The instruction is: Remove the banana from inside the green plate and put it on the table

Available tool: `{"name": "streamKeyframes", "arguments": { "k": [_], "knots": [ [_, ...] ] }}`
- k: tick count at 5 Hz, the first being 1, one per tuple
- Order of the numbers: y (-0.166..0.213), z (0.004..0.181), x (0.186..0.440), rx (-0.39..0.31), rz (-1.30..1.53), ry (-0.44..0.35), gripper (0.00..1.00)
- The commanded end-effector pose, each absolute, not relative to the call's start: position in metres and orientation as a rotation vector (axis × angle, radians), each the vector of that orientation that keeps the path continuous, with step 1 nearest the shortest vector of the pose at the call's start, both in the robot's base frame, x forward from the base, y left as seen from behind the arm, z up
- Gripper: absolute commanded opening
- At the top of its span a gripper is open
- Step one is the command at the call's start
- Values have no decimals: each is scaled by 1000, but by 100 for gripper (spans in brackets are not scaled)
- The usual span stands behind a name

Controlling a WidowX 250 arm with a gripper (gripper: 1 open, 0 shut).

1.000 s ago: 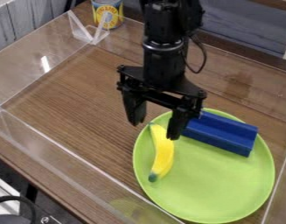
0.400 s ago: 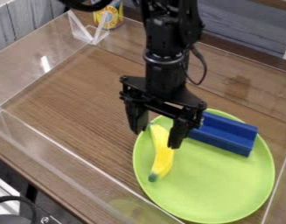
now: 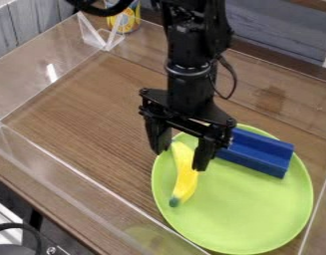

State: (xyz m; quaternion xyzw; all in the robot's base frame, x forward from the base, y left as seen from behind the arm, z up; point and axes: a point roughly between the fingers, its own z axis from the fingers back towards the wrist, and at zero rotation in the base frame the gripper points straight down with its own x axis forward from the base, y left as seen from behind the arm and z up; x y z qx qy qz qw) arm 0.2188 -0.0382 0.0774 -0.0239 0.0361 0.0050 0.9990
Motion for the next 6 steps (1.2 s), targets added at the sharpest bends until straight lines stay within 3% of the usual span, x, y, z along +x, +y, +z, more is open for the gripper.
{"name": "streamKeyframes", "arguments": {
  "k": [1, 4, 6],
  "knots": [
    [-36, 80, 221, -53, 7, 59, 100],
    [-34, 77, 223, -65, 0, 61, 100],
    [-34, 63, 225, -66, 1, 54, 100]
  ]
}}
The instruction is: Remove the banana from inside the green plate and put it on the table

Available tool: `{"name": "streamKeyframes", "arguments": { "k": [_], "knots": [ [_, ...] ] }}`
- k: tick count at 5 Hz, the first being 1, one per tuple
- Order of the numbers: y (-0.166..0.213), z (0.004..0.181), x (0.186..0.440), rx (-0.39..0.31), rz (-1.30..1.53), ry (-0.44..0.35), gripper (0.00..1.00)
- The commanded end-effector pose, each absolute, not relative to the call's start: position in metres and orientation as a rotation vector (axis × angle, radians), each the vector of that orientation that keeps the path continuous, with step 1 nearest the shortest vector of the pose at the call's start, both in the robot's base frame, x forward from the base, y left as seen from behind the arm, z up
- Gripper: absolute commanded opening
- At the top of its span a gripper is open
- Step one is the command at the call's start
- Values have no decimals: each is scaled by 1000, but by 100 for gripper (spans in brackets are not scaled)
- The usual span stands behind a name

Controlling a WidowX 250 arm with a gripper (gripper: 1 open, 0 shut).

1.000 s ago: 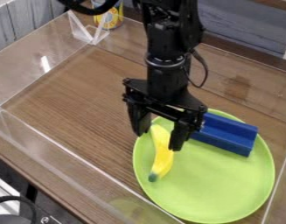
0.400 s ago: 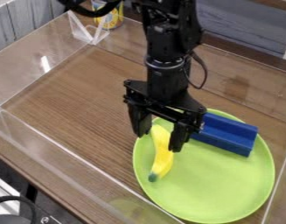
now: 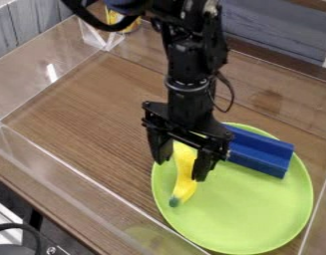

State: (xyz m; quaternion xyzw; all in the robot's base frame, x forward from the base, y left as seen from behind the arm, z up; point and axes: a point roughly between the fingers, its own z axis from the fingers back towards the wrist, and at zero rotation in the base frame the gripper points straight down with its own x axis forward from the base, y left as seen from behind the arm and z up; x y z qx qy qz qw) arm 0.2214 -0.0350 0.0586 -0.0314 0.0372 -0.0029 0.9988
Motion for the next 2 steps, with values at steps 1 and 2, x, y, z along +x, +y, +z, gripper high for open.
{"name": "streamKeyframes", "arguments": {
  "k": [1, 2],
  "knots": [
    [-34, 56, 226, -67, 1, 51, 100],
    [-34, 48, 226, -68, 2, 48, 100]
  ]
}}
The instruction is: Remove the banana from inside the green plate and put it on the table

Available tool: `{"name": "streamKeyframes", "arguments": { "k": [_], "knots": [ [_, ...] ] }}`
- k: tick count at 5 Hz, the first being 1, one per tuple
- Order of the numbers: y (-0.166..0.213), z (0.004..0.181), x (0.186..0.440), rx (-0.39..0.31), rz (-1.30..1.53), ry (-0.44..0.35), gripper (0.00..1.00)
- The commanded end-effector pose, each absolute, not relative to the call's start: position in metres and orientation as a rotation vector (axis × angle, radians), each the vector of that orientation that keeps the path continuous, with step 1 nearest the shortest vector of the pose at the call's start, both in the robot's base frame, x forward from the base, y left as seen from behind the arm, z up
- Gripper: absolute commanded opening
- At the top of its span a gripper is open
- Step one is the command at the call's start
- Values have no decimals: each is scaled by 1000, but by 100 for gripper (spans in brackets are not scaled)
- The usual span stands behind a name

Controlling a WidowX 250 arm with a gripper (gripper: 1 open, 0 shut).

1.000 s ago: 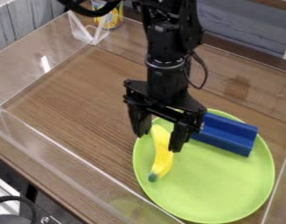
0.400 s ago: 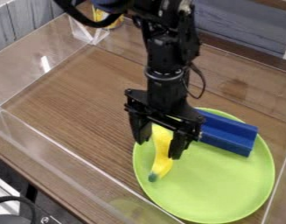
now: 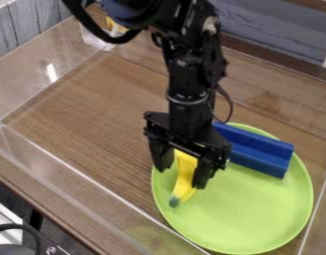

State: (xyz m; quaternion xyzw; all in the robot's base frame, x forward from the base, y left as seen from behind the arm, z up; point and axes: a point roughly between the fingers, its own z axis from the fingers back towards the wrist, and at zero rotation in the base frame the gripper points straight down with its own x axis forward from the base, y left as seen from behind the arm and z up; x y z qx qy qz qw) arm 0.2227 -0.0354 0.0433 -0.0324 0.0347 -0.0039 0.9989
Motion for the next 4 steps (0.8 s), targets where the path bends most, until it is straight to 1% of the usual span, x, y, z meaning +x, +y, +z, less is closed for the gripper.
{"name": "streamKeyframes", "arguments": {
  "k": [1, 2, 4],
  "knots": [
    [-33, 43, 227, -72, 1, 46, 0],
    [-32, 42, 227, -72, -3, 47, 0],
    [-29, 50, 225, -70, -7, 54, 0]
  ]
}}
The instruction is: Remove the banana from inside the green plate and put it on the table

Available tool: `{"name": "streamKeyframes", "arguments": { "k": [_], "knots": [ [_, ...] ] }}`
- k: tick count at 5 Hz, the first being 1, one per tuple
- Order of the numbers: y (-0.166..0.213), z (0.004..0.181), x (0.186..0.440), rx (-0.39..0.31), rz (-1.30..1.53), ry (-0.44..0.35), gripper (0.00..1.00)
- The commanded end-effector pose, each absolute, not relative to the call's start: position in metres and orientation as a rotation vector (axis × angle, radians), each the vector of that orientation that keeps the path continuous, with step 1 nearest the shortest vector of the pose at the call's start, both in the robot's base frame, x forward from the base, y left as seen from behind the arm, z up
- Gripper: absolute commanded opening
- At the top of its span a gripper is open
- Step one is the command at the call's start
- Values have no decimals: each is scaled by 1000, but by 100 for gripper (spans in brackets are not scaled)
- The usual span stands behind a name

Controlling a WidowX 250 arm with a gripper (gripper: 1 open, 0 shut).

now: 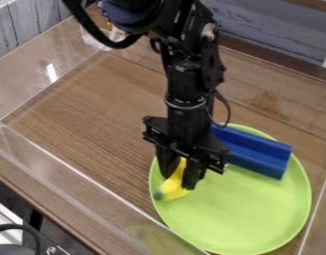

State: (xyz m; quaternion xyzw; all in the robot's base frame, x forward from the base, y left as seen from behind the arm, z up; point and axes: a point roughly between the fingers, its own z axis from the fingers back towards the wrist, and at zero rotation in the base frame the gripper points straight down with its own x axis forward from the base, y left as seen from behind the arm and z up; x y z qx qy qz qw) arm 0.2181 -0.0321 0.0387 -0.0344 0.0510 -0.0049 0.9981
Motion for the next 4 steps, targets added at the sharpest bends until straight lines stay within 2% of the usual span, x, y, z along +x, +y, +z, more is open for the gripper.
{"name": "streamKeyframes", "arguments": {
  "k": [1, 4],
  "knots": [
    [-28, 53, 224, -71, -10, 56, 0],
    [-23, 63, 221, -77, -14, 61, 0]
  ]
}}
